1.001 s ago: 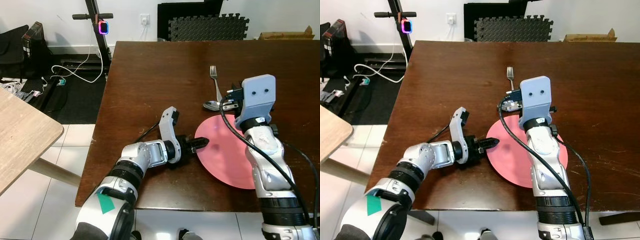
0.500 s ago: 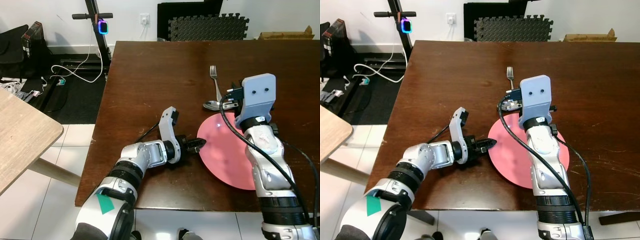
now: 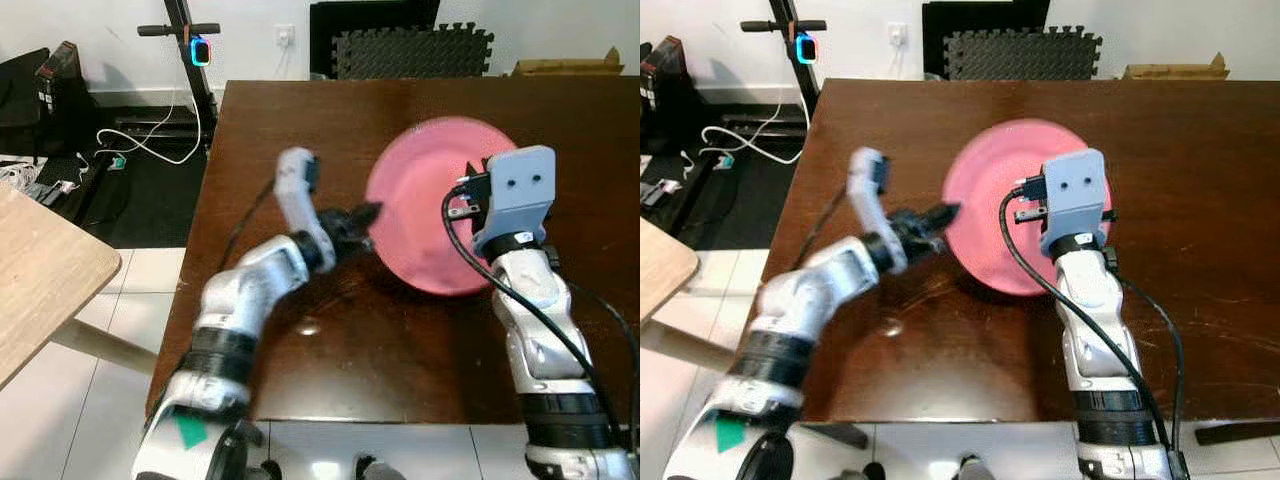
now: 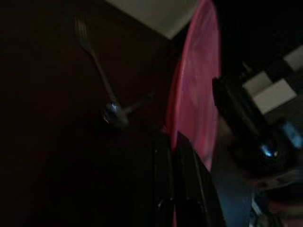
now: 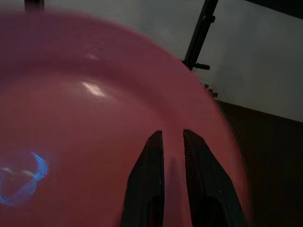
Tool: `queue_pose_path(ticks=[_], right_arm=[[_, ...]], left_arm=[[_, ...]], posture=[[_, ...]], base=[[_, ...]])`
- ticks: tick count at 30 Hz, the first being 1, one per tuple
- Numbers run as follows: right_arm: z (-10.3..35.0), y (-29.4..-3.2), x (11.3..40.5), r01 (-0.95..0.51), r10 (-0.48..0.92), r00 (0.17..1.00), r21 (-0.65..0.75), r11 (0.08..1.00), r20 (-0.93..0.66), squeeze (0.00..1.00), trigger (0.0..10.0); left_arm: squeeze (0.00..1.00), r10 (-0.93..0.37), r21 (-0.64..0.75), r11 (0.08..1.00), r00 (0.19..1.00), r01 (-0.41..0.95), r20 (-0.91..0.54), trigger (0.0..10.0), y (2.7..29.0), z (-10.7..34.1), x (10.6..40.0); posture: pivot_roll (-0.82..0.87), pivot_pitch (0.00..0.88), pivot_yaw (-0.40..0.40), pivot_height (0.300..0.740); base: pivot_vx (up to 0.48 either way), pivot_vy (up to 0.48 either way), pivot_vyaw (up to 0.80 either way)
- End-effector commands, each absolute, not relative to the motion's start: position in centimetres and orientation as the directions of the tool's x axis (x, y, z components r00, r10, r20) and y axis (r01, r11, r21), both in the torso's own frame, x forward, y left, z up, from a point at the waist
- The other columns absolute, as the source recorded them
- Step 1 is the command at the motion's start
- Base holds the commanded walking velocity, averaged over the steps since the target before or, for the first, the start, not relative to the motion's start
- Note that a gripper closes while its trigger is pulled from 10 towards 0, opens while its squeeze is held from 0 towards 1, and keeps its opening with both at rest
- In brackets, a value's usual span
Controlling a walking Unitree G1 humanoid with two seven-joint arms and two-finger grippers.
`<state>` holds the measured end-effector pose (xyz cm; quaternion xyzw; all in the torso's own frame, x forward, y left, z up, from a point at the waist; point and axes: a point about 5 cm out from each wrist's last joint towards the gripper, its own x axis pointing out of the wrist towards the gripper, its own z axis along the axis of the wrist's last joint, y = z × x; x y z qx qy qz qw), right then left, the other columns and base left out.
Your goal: Setting the table
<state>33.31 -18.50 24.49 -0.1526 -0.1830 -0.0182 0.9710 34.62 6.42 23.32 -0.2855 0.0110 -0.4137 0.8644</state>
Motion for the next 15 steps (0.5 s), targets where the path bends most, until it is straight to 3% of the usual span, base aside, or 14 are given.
queue_pose_path(ticks=[1,5,7,10,11,15], right_arm=[[24.7,-18.6,33.2,0.088,0.027,0.928,-0.289,0.953,0.372,0.0,10.0],[25.5,-18.0,33.2,0.025,0.064,0.914,-0.214,0.976,0.401,0.0,10.0],[25.9,-17.8,33.2,-0.001,0.075,0.907,-0.177,0.984,0.415,0.0,10.0],[27.5,-16.5,33.0,-0.211,0.153,0.877,0.078,0.974,0.456,0.0,10.0],[28.1,-15.8,32.7,-0.337,0.208,0.851,0.198,0.92,0.483,0.0,10.0],[28.0,-15.7,32.5,-0.398,0.243,0.84,0.247,0.883,0.485,0.0,10.0]], left_arm=[[0.0,-0.666,-0.428,0.535,0.675,0.729,0.317,10.0,9.6,26.3,33.8],[0.0,-0.581,-0.28,0.696,0.747,0.662,0.322,10.0,13.5,27.8,32.8],[0.0,-0.565,-0.253,0.721,0.759,0.645,0.323,10.0,14.0,27.9,32.5],[0.0,-0.45,-0.279,0.783,0.816,0.556,0.362,10.0,16.0,28.2,31.9],[0.0,-0.411,-0.345,0.759,0.817,0.553,0.405,10.0,16.9,28.6,31.2],[0.0,-0.436,-0.372,0.703,0.78,0.606,0.449,10.0,17.0,29.1,30.2]], posture=[[-0.01,0.165,0.088,0.74],[0.02,0.159,0.067,0.74],[0.03,0.154,0.06,0.74],[0.03,0.145,0.049,0.74],[0.04,0.14,0.042,0.74],[0.04,0.138,0.031,0.74]], base=[[0.0,0.0,0.0],[0.0,0.0,0.0],[0.0,0.0,0.0],[0.0,0.0,0.0],[0.0,0.0,0.0],[0.0,0.0,0.0]])
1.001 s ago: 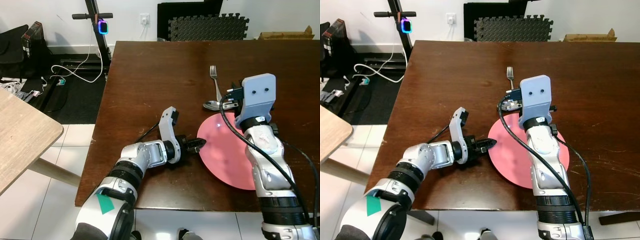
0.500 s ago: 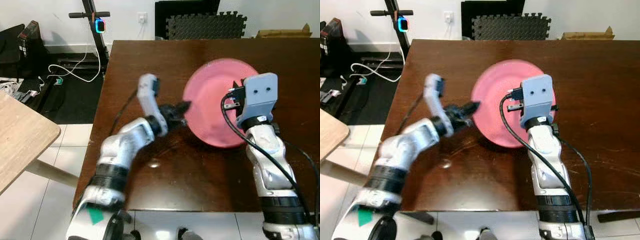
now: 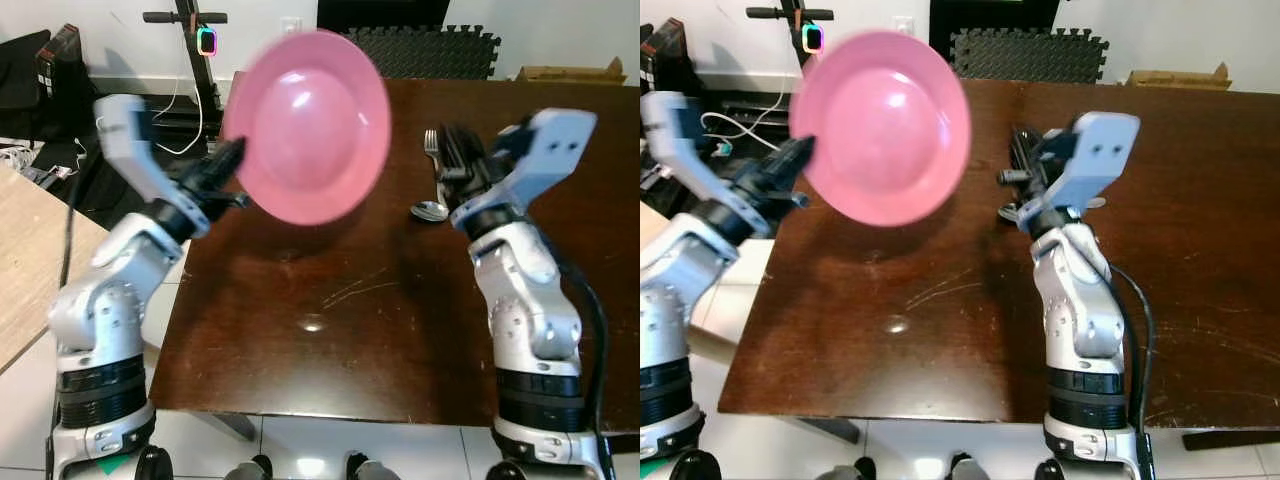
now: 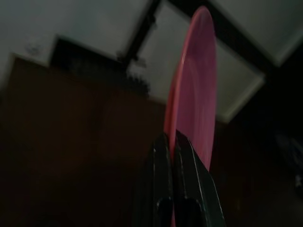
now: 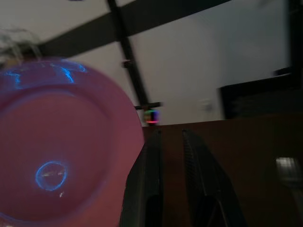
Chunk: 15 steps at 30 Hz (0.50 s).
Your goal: Setting the table
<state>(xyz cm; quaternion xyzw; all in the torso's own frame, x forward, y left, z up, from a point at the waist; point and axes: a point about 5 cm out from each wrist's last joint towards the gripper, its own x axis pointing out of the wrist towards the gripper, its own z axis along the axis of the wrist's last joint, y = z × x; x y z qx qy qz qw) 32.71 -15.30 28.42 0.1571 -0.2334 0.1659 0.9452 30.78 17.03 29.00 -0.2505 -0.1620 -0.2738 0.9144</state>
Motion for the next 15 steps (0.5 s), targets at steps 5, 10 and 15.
queue_pose_path(ticks=[5,10,15], right_arm=[[27.1,-15.4,32.4,-0.465,0.286,0.835,0.325,0.823,0.469,0.0,10.0],[26.7,-14.8,31.4,-0.598,0.353,0.781,0.451,0.663,0.516,0.0,10.0],[27.3,-15.6,31.0,-0.608,0.294,0.774,0.529,0.592,0.56,0.0,10.0]], left_arm=[[0.0,-0.455,-0.414,0.587,0.706,0.696,0.543,10.0,17.0,30.7,29.1],[0.0,-0.46,-0.454,0.439,0.628,0.775,0.627,10.0,16.1,31.9,28.7],[0.0,-0.446,-0.472,0.462,0.657,0.751,0.608,10.0,16.1,32.1,28.9]], posture=[[0.04,0.137,0.024,0.74],[0.04,0.132,0.03,0.74],[0.04,0.129,0.035,0.74]], base=[[0.0,0.0,0.0],[0.0,0.0,0.0],[0.0,0.0,0.0]])
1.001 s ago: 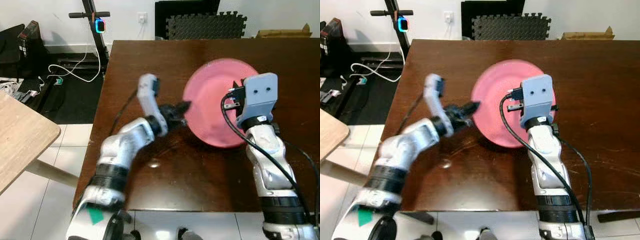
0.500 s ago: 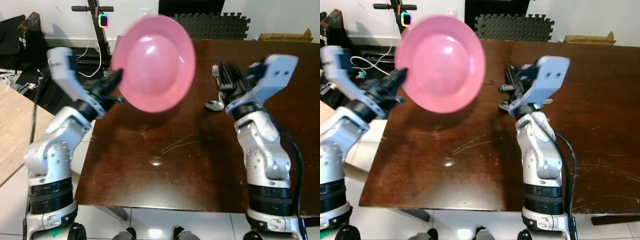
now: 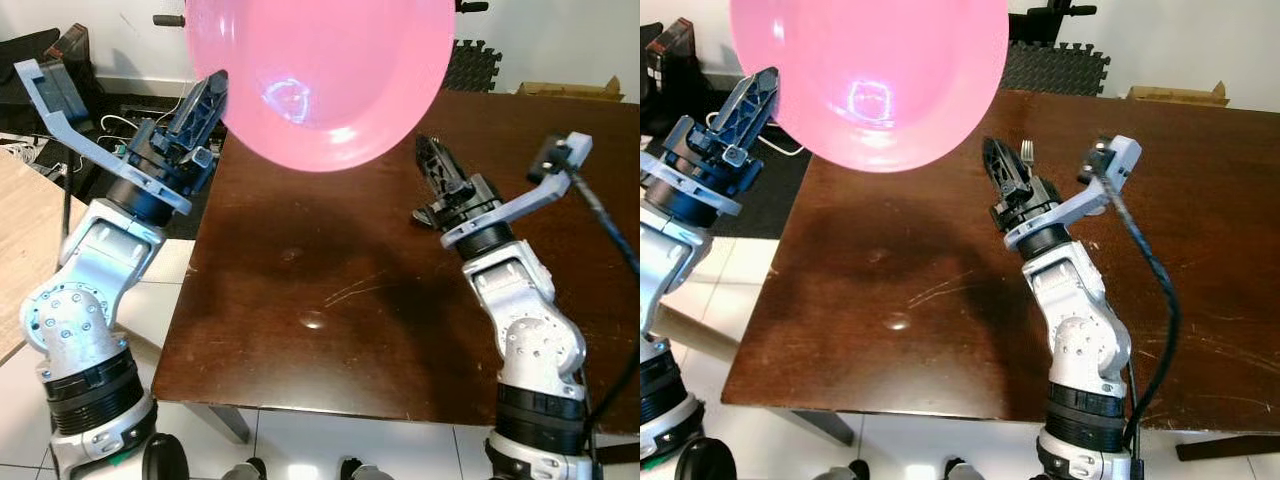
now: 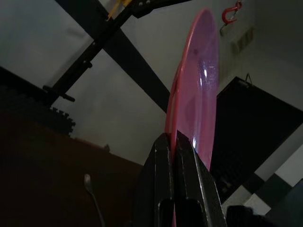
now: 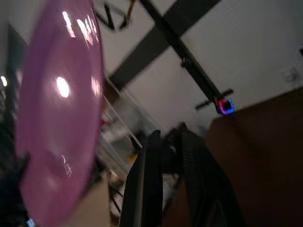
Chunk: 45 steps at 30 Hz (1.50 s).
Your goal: Setting the table
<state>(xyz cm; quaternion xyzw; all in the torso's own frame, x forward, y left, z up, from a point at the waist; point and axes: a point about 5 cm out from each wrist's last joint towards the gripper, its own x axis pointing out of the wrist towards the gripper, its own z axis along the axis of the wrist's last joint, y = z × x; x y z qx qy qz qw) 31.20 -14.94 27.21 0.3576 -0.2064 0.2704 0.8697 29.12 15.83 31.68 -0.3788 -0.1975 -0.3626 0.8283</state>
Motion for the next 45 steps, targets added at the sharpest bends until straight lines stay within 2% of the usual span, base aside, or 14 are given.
queue_pose_path(ticks=[1,11,12,13,14,15,17,18,21,22,40,41,42,45], right_arm=[[27.7,-16.1,30.8,-0.624,0.272,0.759,0.54,0.565,0.592,0.0,10.0],[29.2,-16.1,29.3,-0.759,0.315,0.641,0.514,0.401,0.7,0.0,10.0],[29.3,-15.7,29.4,-0.765,0.33,0.634,0.507,0.397,0.699,0.38,10.0],[29.3,-15.5,29.4,-0.769,0.338,0.631,0.505,0.391,0.699,0.38,10.0],[29.4,-15.3,29.4,-0.772,0.344,0.628,0.505,0.387,0.698,0.75,10.0],[29.5,-14.9,29.4,-0.79,0.365,0.608,0.496,0.359,0.705,0.91,10.0],[29.6,-14.8,29.3,-0.795,0.37,0.602,0.493,0.352,0.707,0.91,10.0],[29.7,-14.6,29.5,-0.792,0.371,0.606,0.493,0.36,0.703,1.0,10.0],[29.9,-14.4,29.7,-0.793,0.373,0.606,0.498,0.351,0.703,1.0,10.0],[30.2,-14.4,29.5,-0.808,0.379,0.587,0.486,0.335,0.715,0.0,10.0],[29.6,-14.2,29.7,-0.794,0.414,0.605,0.48,0.373,0.68,0.0,10.0],[29.5,-14.2,29.9,-0.786,0.41,0.616,0.486,0.383,0.673,0.0,4.4],[29.4,-14.4,30.1,-0.773,0.399,0.632,0.496,0.397,0.665,0.0,0.0],[29.2,-14.6,30.3,-0.757,0.383,0.649,0.51,0.408,0.657,0.0,0.0]], left_arm=[[0.0,-0.443,-0.472,0.466,0.66,0.748,0.607,10.0,16.5,32.1,28.9],[0.0,-0.381,-0.517,0.418,0.661,0.747,0.647,10.0,17.8,33.4,29.0],[0.0,-0.393,-0.523,0.406,0.66,0.75,0.64,10.0,17.5,33.2,29.1],[0.0,-0.402,-0.528,0.397,0.659,0.751,0.635,10.0,17.2,33.1,29.1],[0.0,-0.41,-0.532,0.392,0.66,0.751,0.629,10.0,17.0,32.9,29.1],[0.0,-0.421,-0.544,0.373,0.659,0.752,0.623,10.0,16.4,32.5,29.2],[0.0,-0.423,-0.546,0.367,0.658,0.753,0.622,10.0,16.2,32.4,29.2],[0.0,-0.431,-0.56,0.357,0.664,0.748,0.611,10.0,15.7,32.0,29.4],[0.0,-0.445,-0.579,0.332,0.664,0.745,0.601,10.0,14.8,31.6,29.6],[0.0,-0.453,-0.586,0.314,0.66,0.747,0.599,10.0,14.4,31.6,29.6],[0.0,-0.554,-0.611,0.255,0.631,0.75,0.543,10.0,11.5,30.2,28.7],[0.0,-0.555,-0.608,0.264,0.633,0.749,0.539,10.0,11.6,30.2,28.7],[0.0,-0.555,-0.605,0.274,0.637,0.748,0.536,10.0,11.6,30.2,28.7],[0.0,-0.551,-0.598,0.296,0.645,0.745,0.53,10.0,11.7,30.1,28.7]], posture=[[0.03,0.123,0.045,0.74],[0.04,0.117,0.039,0.74],[0.04,0.116,0.037,0.74],[0.04,0.116,0.037,0.74],[0.04,0.115,0.037,0.74],[0.04,0.114,0.035,0.74],[0.04,0.114,0.035,0.74],[0.04,0.113,0.035,0.74],[0.03,0.112,0.033,0.74],[0.03,0.109,0.033,0.74],[0.03,0.111,0.037,0.74],[0.03,0.111,0.038,0.74],[0.04,0.111,0.037,0.74],[0.04,0.112,0.038,0.74]], base=[[0.0,0.0,0.0],[0.0,0.0,0.0],[0.0,0.0,0.0],[0.0,0.0,0.0],[0.0,0.0,0.0],[0.0,0.0,0.0],[0.0,0.0,0.0],[0.0,0.0,0.0],[0.0,0.0,0.0],[0.0,0.0,0.0],[0.0,0.0,0.0],[0.0,0.0,0.0],[0.0,0.0,0.0],[0.0,0.0,0.0]])
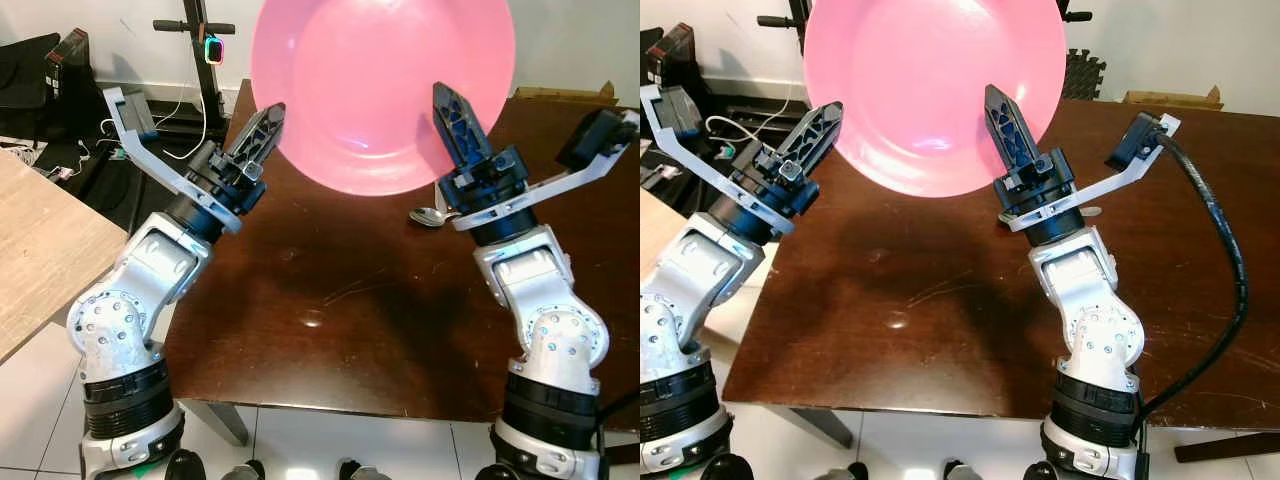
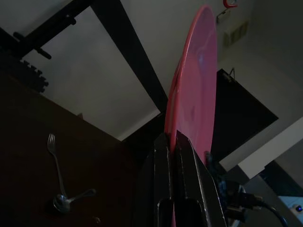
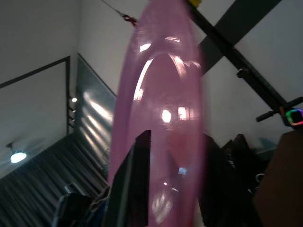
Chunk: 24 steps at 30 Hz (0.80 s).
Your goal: Setting the table
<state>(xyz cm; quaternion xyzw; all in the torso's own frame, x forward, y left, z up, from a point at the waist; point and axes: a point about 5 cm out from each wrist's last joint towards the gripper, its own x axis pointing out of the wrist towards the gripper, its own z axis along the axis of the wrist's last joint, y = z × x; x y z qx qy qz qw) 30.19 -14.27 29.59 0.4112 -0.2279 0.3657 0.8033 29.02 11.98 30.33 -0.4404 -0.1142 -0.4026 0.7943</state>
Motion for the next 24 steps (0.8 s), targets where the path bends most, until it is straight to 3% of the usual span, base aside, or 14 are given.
queue_pose_path(ticks=[1,7,8,16,17,24], right_arm=[[29.1,-14.8,30.3,-0.756,0.381,0.65,0.512,0.407,0.658,0.0,0.0],[29.0,-14.9,30.3,-0.756,0.38,0.65,0.51,0.41,0.657,0.0,0.0],[28.9,-14.9,30.3,-0.754,0.379,0.652,0.511,0.412,0.656,0.0,0.0],[28.6,-15.2,30.5,-0.74,0.358,0.667,0.523,0.423,0.654,0.0,0.0],[28.6,-15.4,30.6,-0.731,0.347,0.675,0.528,0.432,0.651,0.0,0.0],[28.6,-16.0,30.8,-0.716,0.312,0.687,0.54,0.442,0.656,0.0,0.0]], left_arm=[[0.0,-0.546,-0.597,0.31,0.653,0.74,0.525,10.0,11.8,30.2,28.8],[0.0,-0.534,-0.599,0.323,0.663,0.733,0.524,10.0,11.8,30.2,28.9],[1.0,-0.533,-0.597,0.315,0.658,0.738,0.532,10.0,11.8,30.2,28.9],[1.0,-0.521,-0.583,0.321,0.653,0.746,0.549,10.0,12.1,30.5,28.6],[0.0,-0.509,-0.586,0.312,0.653,0.747,0.561,10.0,12.5,30.5,28.5],[0.0,-0.498,-0.578,0.321,0.653,0.75,0.571,10.0,14.1,30.4,27.9]], posture=[[0.04,0.112,0.037,0.74],[0.04,0.112,0.036,0.74],[0.04,0.113,0.036,0.74],[0.04,0.114,0.037,0.74],[0.04,0.112,0.037,0.74],[0.04,0.11,0.04,0.74]], base=[[0.0,0.0,0.0],[0.0,0.0,0.0],[0.0,0.0,0.0],[0.0,0.0,0.0],[0.0,0.0,0.0],[0.0,0.0,0.0]])
